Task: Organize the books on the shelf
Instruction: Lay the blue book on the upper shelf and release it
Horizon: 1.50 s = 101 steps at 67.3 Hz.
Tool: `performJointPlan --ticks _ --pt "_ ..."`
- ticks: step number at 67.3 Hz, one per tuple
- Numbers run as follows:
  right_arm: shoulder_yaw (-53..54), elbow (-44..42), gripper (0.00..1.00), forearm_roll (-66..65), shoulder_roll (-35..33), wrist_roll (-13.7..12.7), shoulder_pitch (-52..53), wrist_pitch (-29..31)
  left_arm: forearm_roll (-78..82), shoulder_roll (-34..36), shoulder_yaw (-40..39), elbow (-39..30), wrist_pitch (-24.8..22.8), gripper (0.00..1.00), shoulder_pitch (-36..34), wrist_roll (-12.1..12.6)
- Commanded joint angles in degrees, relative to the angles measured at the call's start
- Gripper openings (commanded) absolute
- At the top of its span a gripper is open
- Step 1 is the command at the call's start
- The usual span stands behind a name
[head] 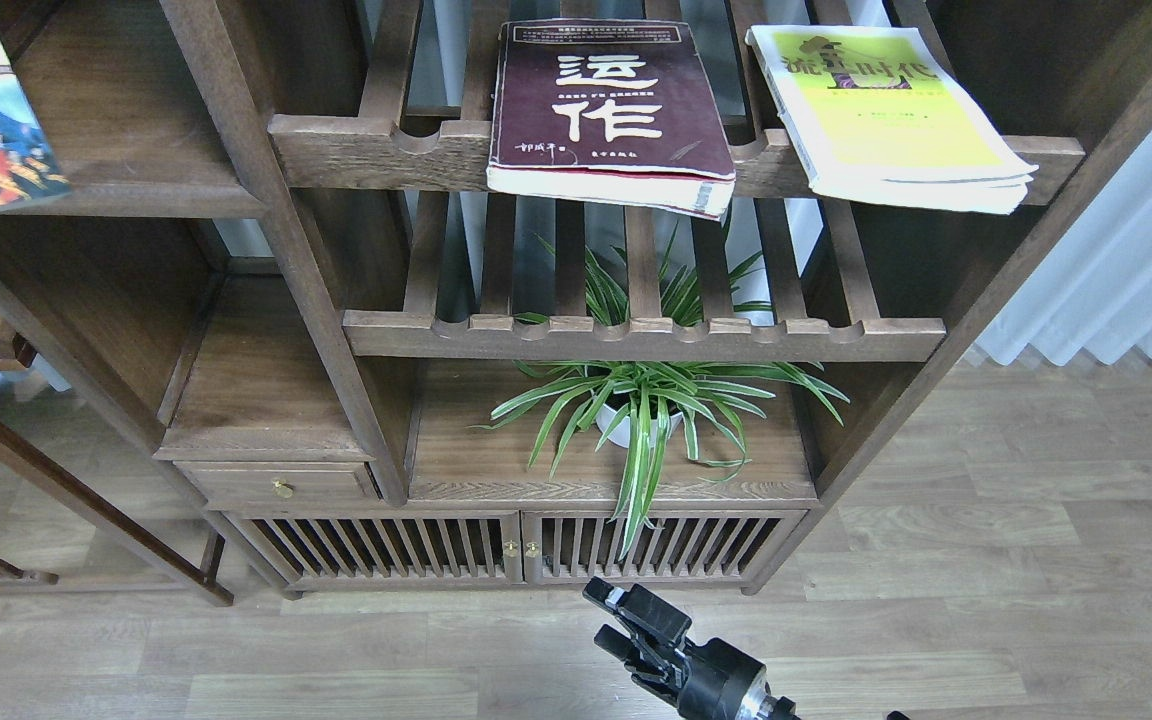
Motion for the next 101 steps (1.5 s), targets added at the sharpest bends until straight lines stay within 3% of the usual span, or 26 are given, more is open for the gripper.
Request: performJointPlan --ticks 1,29,73,75,76,91,101 --pt "-0.01 0.03 0.99 0.03 0.00 0.00 -0.08 0.00 1.17 -3.60 0.03 3.21 0.00 0.04 -1.42 0.01" --pt "-0.01 0.12 0.99 0.03 0.00 0.00 -0.69 0.00 3.28 -12.56 4.24 14.71 0.00 0.04 -11.34 0.01" --pt "-0.09 0.12 0.99 0.03 0.00 -0.09 -1.04 0.00 3.02 -22.77 3.98 29.76 0.00 0.07 -17.68 0.01" --pt "-0.09 0.12 0.99 0.03 0.00 0.00 -1.04 0.00 2.93 -22.86 3.81 29.76 0.00 0.09 -17.77 0.01" --pt "-0.09 0.12 0.99 0.03 0.00 -0.09 -1.04 0.00 2.93 -23.12 3.28 29.76 0.00 0.16 -17.77 0.01" --pt "-0.09 0.12 1.00 0.03 0.00 -0.09 -1.13 0.00 2.93 -23.74 2.49 30.11 0.00 0.55 -18.12 0.01" --pt "-0.18 0.03 0.99 0.03 0.00 0.00 -1.04 0.00 3.10 -24.18 2.22 30.11 0.00 0.88 -18.82 0.01"
